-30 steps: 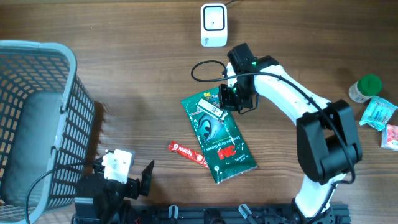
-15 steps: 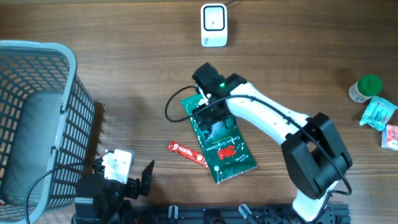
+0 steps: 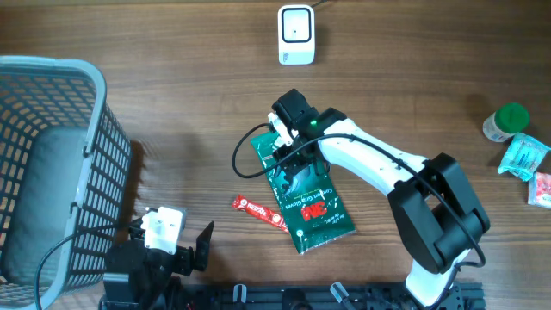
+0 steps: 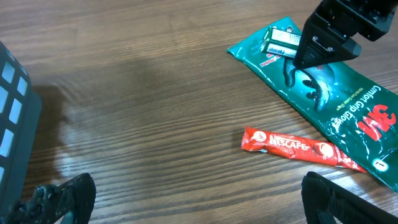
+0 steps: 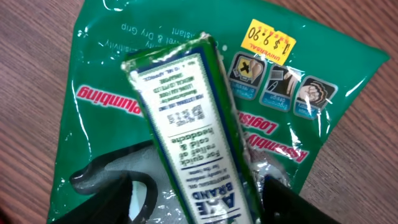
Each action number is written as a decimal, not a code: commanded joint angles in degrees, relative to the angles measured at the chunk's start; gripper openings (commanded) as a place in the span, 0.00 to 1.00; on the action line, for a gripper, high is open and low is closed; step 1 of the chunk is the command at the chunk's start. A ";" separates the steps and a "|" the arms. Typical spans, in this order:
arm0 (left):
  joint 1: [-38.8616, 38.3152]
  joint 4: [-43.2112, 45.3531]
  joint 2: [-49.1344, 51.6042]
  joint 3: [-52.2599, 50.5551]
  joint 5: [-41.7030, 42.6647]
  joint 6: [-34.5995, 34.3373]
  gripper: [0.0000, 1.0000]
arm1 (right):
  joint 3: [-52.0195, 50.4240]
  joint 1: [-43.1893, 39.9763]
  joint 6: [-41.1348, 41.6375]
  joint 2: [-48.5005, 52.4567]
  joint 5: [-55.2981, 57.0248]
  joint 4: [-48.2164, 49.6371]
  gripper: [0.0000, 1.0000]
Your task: Scan the item barcode
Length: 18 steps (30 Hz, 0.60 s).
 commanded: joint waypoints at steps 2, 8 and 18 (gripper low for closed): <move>0.20 0.24 -0.31 -0.07 0.50 -0.28 1.00 | -0.31 0.02 -1.18 2.03 -0.28 -1.42 0.63; 0.20 0.22 -0.31 -0.07 0.50 -0.31 1.00 | -0.39 -1.57 -1.09 2.12 -0.33 -2.14 0.60; 0.20 0.22 -0.31 -0.07 0.50 -0.31 1.00 | -0.46 -5.44 1.16 2.12 -5.70 -1.20 0.48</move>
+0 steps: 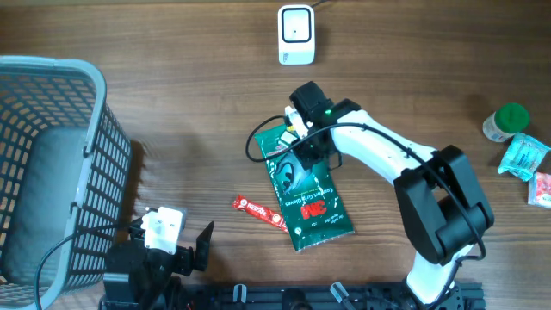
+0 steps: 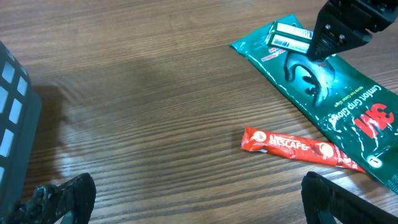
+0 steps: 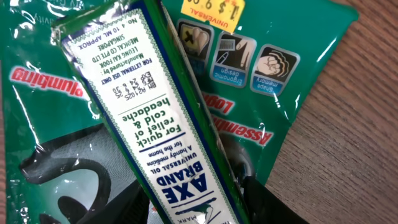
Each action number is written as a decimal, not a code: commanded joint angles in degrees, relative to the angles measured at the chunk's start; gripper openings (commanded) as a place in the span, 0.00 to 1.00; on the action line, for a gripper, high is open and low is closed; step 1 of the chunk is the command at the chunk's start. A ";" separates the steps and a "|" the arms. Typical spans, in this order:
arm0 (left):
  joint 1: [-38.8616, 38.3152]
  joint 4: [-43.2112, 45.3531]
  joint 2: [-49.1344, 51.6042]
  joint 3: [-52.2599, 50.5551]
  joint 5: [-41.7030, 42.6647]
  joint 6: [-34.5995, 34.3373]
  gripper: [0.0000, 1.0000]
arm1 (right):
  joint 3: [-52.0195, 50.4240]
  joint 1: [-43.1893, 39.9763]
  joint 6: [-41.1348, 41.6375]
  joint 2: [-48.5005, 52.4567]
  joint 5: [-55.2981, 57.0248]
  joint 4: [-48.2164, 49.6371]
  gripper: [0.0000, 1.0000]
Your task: Scan the item barcode
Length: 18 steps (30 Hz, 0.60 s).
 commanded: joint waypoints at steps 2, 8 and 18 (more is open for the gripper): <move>0.20 0.22 -0.31 -0.07 0.50 -0.31 1.00 | -0.61 0.04 0.46 1.18 -3.13 1.22 0.48; 0.20 0.20 -0.31 -0.07 0.50 -0.28 1.00 | -5.81 0.04 2.16 1.18 -3.08 7.69 0.54; 0.20 0.20 -0.31 -0.07 0.50 -0.31 1.00 | -2.25 -0.07 6.91 1.14 -7.93 6.03 0.23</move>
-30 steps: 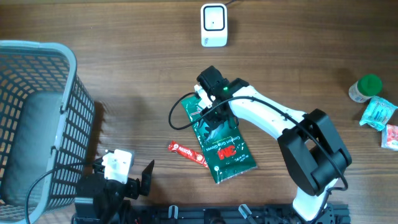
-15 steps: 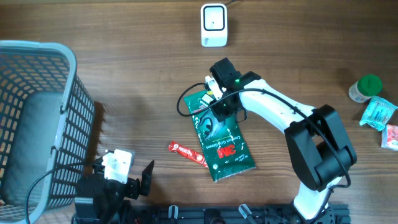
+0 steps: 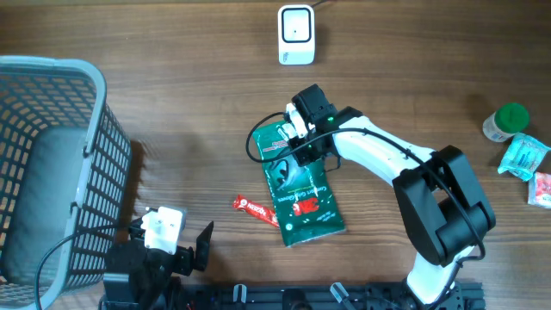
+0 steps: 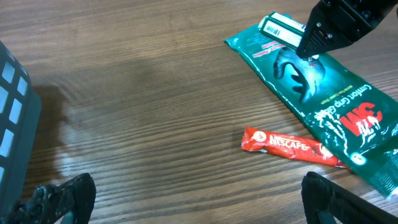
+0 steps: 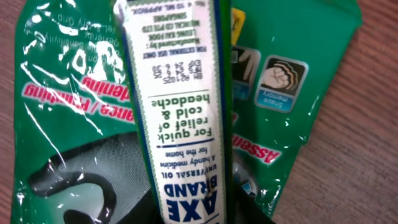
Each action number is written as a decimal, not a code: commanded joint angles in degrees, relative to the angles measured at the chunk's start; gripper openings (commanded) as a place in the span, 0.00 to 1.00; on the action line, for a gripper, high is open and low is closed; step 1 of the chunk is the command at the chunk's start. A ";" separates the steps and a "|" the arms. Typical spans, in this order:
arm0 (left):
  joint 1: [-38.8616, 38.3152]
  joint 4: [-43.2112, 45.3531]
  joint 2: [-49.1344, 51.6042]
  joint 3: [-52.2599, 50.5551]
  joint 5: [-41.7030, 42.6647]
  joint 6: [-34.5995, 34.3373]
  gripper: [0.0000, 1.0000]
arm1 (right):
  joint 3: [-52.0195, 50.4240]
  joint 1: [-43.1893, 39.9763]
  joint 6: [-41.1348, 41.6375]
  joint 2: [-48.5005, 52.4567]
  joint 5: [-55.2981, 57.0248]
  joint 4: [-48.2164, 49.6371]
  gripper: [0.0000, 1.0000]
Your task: Scan the item barcode
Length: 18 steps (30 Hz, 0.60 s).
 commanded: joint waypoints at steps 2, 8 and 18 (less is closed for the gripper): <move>0.20 0.20 -0.31 -0.07 0.50 -0.31 1.00 | 5.46 -0.37 1.42 1.44 -9.94 -5.81 0.21; 0.20 0.20 -0.31 -0.07 0.50 -0.28 1.00 | 14.58 -3.17 0.72 -0.92 -23.78 -21.40 0.17; 0.20 0.20 -0.31 -0.07 0.50 -0.31 1.00 | 14.69 -4.59 -3.72 -10.32 -29.03 -34.49 0.16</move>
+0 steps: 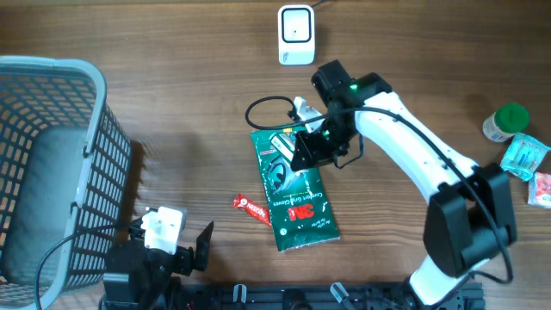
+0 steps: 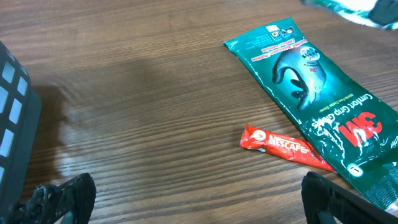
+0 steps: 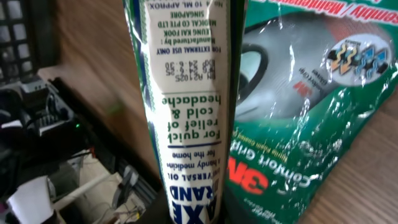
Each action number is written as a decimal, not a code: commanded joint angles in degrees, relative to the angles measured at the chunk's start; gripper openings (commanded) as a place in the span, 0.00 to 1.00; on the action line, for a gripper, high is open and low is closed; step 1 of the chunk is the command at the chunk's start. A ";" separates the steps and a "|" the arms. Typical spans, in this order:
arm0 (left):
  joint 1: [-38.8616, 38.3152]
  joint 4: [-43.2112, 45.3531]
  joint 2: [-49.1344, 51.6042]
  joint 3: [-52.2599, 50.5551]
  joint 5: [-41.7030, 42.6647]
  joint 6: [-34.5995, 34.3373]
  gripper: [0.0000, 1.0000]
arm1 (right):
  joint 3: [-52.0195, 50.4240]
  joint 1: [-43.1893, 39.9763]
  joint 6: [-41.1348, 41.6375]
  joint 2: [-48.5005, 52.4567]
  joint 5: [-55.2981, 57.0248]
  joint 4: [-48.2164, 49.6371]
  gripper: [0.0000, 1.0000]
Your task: Scan the item barcode
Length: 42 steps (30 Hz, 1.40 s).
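My right gripper (image 3: 198,214) is shut on a long green-and-white Axe Brand medicine box (image 3: 186,106) and holds it in the air above the green 3M glove packet (image 3: 298,93). The box's printed white face is turned to the wrist camera; no barcode shows on it. From overhead the right gripper (image 1: 312,148) hangs over the packet's top end (image 1: 293,194), below the white scanner (image 1: 295,34) at the table's far edge. The left gripper (image 2: 199,205) rests open near the front edge, holding nothing.
A red Nescafe stick (image 1: 251,208) lies left of the glove packet. A grey mesh basket (image 1: 52,164) fills the left side. A green-capped bottle (image 1: 506,120) and small packets (image 1: 525,157) sit at the far right. A black cable (image 1: 263,108) loops near the right wrist.
The right gripper has risen with the box, which is now off the glove packet, and the wrist has turned. The packet lies slightly more upright on the table. The left arm stayed put.
The right gripper stood open around the box lying on the glove packet. Then its fingers were shut on the box, still on the packet. The packet then lay swung a little with the grip. Now the box is held in the air.
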 commanded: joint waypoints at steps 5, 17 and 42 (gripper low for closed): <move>0.20 0.20 -0.31 -0.07 0.50 -0.33 1.00 | 1.46 -0.04 -1.42 -10.12 -2.03 -5.68 0.17; 0.20 0.20 -0.31 -0.07 0.50 -0.31 1.00 | -0.63 -0.04 13.57 -11.06 47.93 16.33 0.32; 0.20 0.20 -0.31 -0.07 0.50 -0.33 1.00 | -1.38 -19.52 48.11 14.95 21.88 34.27 0.57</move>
